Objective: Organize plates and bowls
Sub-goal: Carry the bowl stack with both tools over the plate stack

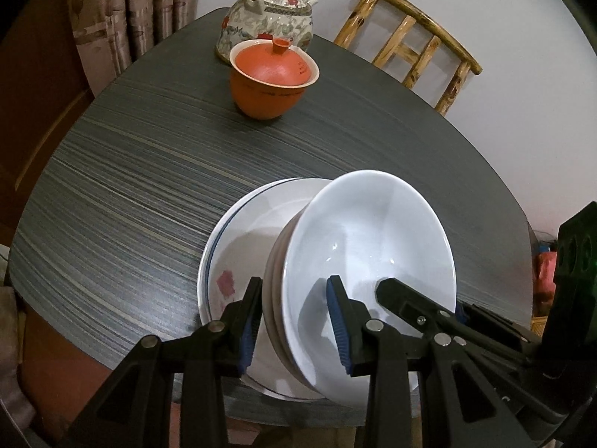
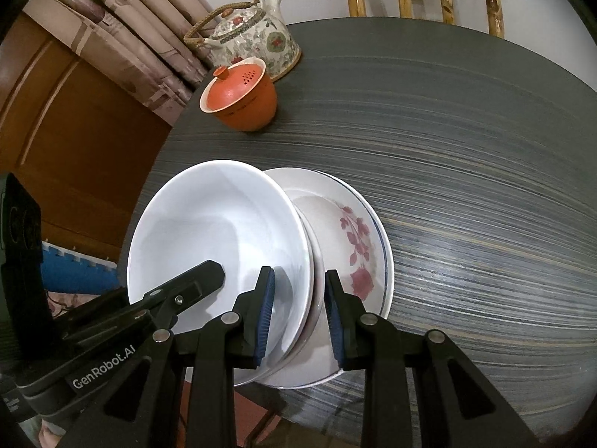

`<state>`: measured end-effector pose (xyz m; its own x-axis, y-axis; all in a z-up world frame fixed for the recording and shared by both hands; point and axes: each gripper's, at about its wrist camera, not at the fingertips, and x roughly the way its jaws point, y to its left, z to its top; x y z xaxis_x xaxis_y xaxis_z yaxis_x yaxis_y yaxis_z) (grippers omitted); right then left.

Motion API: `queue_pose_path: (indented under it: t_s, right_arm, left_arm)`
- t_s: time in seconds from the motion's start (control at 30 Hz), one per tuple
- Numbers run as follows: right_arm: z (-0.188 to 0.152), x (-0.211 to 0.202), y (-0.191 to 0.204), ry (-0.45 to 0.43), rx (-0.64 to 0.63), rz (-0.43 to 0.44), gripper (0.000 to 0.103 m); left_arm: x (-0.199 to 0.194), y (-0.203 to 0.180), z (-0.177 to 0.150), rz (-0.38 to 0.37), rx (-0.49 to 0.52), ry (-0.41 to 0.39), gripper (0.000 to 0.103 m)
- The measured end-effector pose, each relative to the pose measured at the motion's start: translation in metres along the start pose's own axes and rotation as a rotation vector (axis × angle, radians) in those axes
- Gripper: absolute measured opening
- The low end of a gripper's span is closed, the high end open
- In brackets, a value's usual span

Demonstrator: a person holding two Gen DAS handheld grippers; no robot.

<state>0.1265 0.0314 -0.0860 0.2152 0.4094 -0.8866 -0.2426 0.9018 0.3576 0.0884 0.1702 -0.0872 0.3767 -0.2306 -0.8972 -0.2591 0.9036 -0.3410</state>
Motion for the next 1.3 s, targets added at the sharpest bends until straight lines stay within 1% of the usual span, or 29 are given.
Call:
queue_pose_path:
  t_s: [0.3,0.8,1.03,1.2,1.3]
  right_arm:
    - [0.001,0.007,0.000,0.008,0.010,-0.001,0.025]
    - [-0.002,0.007,-0.001,-0.002,0.016,-0.002,0.025]
    - [-0.002,0.009,-0.002,0.001,0.022,0.005,0.028]
    - [0.000,0.009,-0.002,0.006,0.021,0.010,0.028]
    - [-0.001,0.006,-0.001,0.001,0.016,0.011,0.028]
  left_arm:
    - [0.010,0.005,0.002,-0.001,-0.002,0.013,0.034]
    - [0.014,0.010,0.001,-0.022,0.002,0.007,0.035]
    - [0.014,0.011,0.001,-0.025,0.006,0.009,0.036]
    - [0.012,0.008,-0.002,-0.008,0.017,0.007,0.038]
    - [0.009,0.001,-0.003,0.033,0.063,-0.006,0.036]
